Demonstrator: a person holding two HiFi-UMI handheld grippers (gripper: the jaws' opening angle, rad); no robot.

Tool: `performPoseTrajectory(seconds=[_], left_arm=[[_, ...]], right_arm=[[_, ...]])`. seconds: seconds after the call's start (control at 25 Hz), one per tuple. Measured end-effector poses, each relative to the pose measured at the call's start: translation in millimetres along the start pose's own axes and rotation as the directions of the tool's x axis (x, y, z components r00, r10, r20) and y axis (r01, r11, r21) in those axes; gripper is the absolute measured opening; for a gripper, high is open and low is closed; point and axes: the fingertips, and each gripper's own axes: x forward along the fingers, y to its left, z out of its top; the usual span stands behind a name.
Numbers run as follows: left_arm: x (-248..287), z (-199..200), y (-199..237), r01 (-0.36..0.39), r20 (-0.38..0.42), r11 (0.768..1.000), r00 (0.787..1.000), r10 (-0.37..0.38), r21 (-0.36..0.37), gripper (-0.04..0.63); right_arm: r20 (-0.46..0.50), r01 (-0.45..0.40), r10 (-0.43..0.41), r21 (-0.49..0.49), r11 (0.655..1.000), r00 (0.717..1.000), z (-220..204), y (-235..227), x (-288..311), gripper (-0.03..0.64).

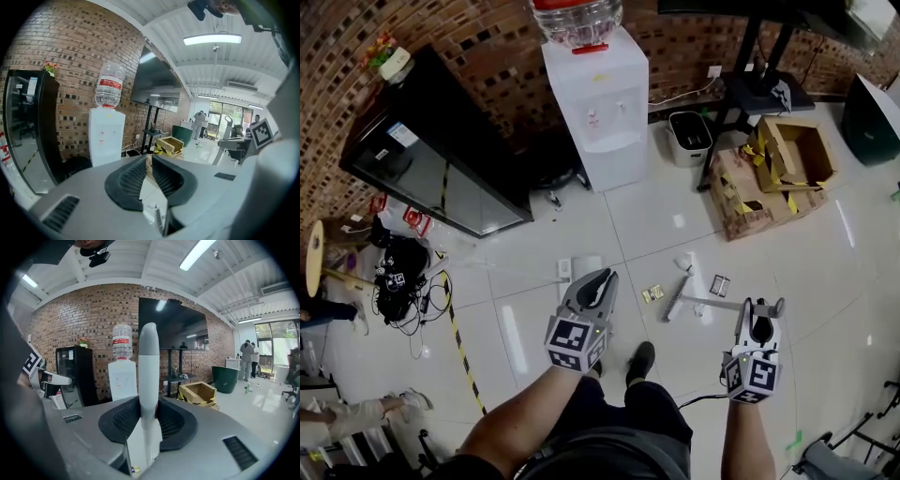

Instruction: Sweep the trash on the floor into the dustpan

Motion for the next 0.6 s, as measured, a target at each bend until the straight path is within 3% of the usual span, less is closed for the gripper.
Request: performPoseTrajectory(seconds=[0.28, 0.6], left_arm=[[10.0, 1.3, -5.4, -0.006, 0.004, 1.0, 1.0, 0.006, -0.008, 0.051], [-13.8, -2.7, 16.8, -0.071, 0.004, 0.997, 0.997, 0.071, -0.006, 0.051]], right_arm=[[-0.03, -0.004, 0.004, -0.005, 1.0, 1.0, -8.3, 4.0, 8.0, 0.114], [-0.046, -0.123, 0.12, -0.077, 0.989, 0.992, -6.3, 65.9, 28.0, 0.115]])
